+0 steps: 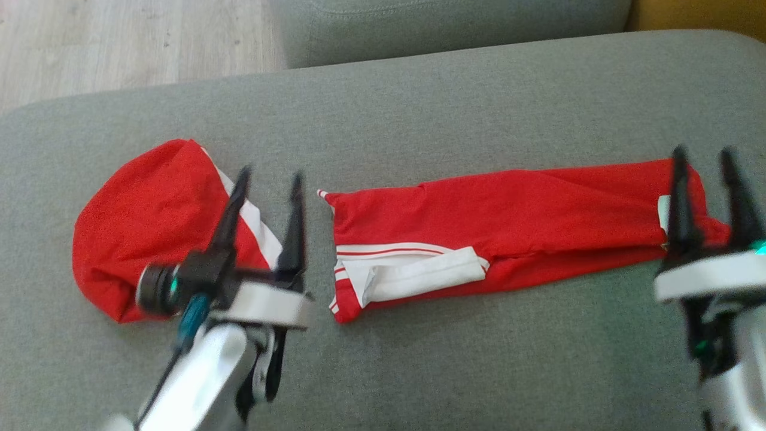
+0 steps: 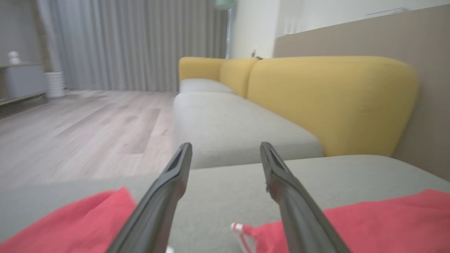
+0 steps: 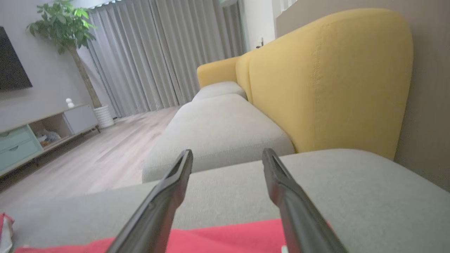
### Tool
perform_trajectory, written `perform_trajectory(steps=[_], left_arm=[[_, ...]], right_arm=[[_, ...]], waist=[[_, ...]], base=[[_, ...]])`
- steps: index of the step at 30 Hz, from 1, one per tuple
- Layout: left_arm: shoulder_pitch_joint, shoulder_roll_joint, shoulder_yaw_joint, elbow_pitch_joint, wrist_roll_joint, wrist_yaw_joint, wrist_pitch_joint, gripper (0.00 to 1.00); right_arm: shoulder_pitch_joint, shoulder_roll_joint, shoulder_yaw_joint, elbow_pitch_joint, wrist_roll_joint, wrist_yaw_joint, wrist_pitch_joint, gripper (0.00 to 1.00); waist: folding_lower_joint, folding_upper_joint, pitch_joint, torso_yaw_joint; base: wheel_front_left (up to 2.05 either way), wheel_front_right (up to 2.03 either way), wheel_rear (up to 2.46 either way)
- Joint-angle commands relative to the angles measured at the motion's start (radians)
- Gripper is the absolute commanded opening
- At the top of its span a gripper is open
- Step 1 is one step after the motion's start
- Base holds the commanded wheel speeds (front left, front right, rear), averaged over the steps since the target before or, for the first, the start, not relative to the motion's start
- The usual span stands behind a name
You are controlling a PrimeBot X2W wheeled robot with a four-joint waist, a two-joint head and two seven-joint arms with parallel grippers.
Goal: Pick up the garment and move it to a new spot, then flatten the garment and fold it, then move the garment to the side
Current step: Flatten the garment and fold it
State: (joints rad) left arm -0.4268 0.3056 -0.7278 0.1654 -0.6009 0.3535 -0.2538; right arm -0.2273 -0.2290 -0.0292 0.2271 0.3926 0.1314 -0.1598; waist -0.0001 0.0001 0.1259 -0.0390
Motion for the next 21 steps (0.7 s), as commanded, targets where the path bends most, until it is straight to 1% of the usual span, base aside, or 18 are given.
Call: perform_trajectory(steps=[1,3,7,11,13,15,17,19,21], left_arm=[[0.046,-0.01,0.108,-0.02,0.047,0.011,-0.008,1.0],[0.108,-0.043,0.153,-0.02,0.081,-0.007,-0.008,1.0],[0.173,-0.089,0.235,-0.009,0.144,-0.07,-0.008,1.0],[0.174,-0.121,0.273,0.019,0.204,-0.13,-0.008,1.0],[0.165,-0.135,0.288,0.031,0.228,-0.151,-0.008,1.0],[0.154,-0.149,0.304,0.037,0.247,-0.169,-0.008,1.0],[0.142,-0.161,0.317,0.039,0.266,-0.184,-0.008,1.0],[0.132,-0.17,0.33,0.04,0.282,-0.198,-0.008,1.0],[0.123,-0.177,0.341,0.042,0.295,-0.212,-0.008,1.0]], right_arm=[[0.023,0.015,0.038,-0.035,-0.036,-0.001,-0.022,1.0],[0.051,0.043,0.041,-0.029,-0.054,-0.001,-0.038,1.0],[0.074,0.076,0.048,-0.019,-0.079,-0.001,-0.052,1.0],[0.064,0.08,0.053,-0.008,-0.083,-0.001,-0.035,1.0],[0.047,0.077,0.036,0.007,-0.102,-0.001,-0.013,1.0],[0.018,0.078,-0.005,0.027,-0.132,-0.001,0.013,1.0],[-0.022,0.088,-0.071,0.059,-0.159,-0.001,0.049,1.0],[-0.07,0.104,-0.17,0.098,-0.178,-0.001,0.082,1.0],[-0.115,0.112,-0.272,0.151,-0.227,-0.001,0.134,1.0]], waist=[[0.0001,-0.0001,-0.003,-0.003],[0.0001,-0.0001,-0.002,-0.002],[0.0001,-0.0001,0.005,0.0],[0.0001,-0.0001,0.015,0.005],[0.0001,-0.0001,0.025,0.006],[0.0001,-0.0001,0.043,0.005],[0.0001,-0.0001,0.067,0.005],[0.0001,-0.0001,0.094,0.006],[0.0001,-0.0001,0.119,0.009]], base=[[0.0,0.0,0.0],[0.0,0.0,0.0],[0.0,0.0,0.0],[0.0,0.0,0.0],[0.0,0.0,0.0],[0.0,0.0,0.0],[0.0,0.0,0.0],[0.0,0.0,0.0],[0.0,0.0,0.0]])
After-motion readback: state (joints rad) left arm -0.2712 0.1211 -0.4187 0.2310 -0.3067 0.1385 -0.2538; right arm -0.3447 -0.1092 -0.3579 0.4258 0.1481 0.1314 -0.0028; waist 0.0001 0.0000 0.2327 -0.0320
